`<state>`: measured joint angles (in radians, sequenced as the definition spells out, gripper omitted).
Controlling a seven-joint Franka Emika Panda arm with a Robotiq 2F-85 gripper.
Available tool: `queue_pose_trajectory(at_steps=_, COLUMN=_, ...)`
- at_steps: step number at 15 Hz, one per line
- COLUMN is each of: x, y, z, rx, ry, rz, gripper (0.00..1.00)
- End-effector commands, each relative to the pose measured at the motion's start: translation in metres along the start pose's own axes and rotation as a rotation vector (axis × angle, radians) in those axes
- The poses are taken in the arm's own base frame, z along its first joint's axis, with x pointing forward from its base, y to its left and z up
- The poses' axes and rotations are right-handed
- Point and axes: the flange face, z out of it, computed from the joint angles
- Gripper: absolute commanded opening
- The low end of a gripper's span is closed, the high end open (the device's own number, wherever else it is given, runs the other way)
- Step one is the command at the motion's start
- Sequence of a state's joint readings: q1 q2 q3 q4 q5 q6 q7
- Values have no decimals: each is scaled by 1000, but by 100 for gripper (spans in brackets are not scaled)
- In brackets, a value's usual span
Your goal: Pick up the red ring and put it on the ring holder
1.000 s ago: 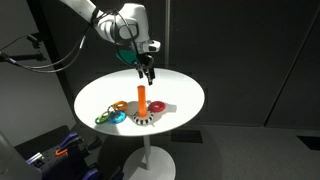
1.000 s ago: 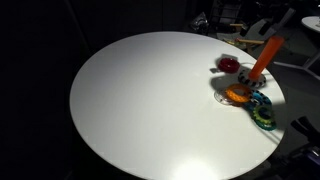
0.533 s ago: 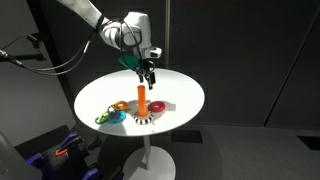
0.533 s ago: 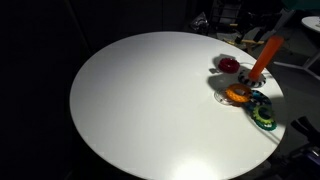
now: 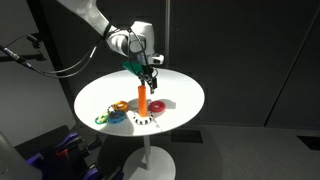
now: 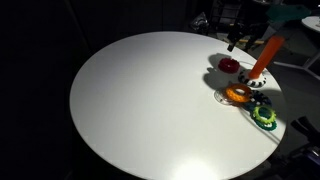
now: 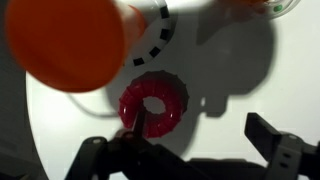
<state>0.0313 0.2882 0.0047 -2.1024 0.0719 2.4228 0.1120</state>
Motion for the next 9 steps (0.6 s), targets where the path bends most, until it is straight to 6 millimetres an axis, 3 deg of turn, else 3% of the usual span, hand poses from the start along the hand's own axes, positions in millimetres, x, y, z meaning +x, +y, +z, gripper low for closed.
queue_pose_trajectory(at_steps=1, x=15, y=0, z=12, rx=-8, ry=-20, rz=-37, gripper=100)
queue_pose_trajectory(at_steps=9, x=23, y=-6, z=50, rx=1, ry=-32, rz=-130, gripper=100)
